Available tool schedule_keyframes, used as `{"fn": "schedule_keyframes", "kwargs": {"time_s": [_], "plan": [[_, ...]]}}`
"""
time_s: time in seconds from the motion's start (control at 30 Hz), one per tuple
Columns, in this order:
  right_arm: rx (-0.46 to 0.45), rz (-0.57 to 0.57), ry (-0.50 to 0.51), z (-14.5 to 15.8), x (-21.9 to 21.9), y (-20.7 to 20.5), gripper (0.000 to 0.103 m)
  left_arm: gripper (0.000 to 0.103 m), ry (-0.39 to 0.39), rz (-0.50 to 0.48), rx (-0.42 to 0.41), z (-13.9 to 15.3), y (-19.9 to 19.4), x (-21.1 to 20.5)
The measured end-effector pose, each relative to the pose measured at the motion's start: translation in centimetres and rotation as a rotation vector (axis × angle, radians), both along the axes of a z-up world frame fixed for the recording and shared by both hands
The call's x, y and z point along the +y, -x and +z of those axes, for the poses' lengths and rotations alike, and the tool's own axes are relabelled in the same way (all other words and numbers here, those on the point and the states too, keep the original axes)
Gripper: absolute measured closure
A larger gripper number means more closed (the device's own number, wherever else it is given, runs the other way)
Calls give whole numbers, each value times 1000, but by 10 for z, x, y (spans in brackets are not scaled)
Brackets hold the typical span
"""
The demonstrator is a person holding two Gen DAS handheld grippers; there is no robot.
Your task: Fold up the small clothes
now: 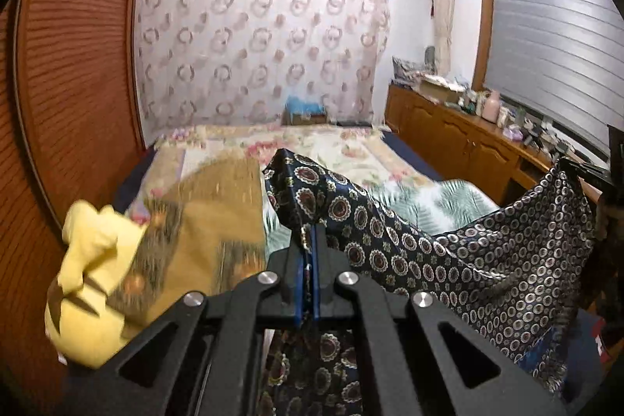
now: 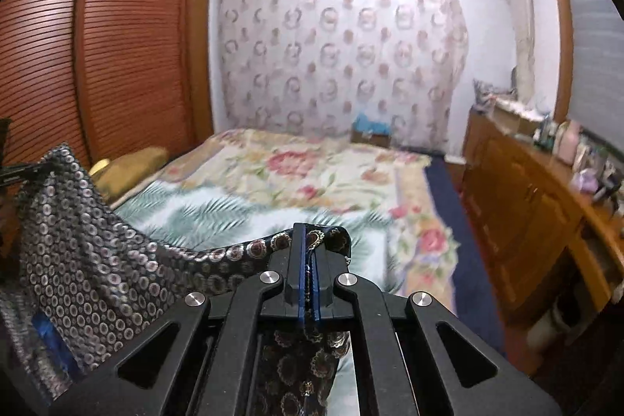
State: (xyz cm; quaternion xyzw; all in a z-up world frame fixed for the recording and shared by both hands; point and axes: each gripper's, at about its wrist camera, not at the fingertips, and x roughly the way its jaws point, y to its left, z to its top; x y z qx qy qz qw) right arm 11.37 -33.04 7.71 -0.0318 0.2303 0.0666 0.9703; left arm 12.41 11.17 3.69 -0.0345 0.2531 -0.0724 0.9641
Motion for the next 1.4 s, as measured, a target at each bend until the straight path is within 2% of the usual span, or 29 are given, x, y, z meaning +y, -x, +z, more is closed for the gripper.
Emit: {"fn": "schedule_keyframes", "kwargs": {"time_s": [0.1, 0.23, 0.33, 0.47, 0.5, 0.53, 0.57, 0.63, 0.67, 0.73, 0.87, 1.13, 1.4], "plan": [[0, -37, 21, 5, -10, -23, 103, 103, -25, 13, -14, 11, -27, -1], [48, -82, 28, -5, -21, -54, 103, 103, -60, 46, 25, 3, -63, 5], [166, -112, -3, -33, -28, -83, 103, 103, -93, 65, 100, -21, -91, 9], [315, -122, -26, -81, -27, -101, 100, 101, -77, 52, 188, -56, -103, 12], [340, -117, -25, -90, -25, -101, 95, 100, -67, 47, 204, -62, -103, 13], [354, -115, -12, -98, -22, -98, 83, 100, -63, 42, 216, -67, -100, 13], [363, -112, 1, -104, -21, -94, 76, 99, -66, 41, 222, -70, -97, 10], [372, -101, 0, -111, -21, -84, 51, 95, -77, 30, 232, -75, -87, 10], [376, -102, -1, -114, -21, -78, 48, 90, -80, 26, 233, -76, -80, 9], [379, -100, -8, -117, -23, -64, 47, 83, -91, 24, 237, -79, -65, 10], [384, -106, -41, -122, -25, -36, 47, 79, -81, 30, 247, -85, -39, 18], [423, -125, -56, -143, -25, -12, 47, 79, -56, 26, 290, -111, 1, 23], [448, -108, -38, -153, -15, -4, 49, 79, -54, 35, 267, -111, 10, 19]]}}
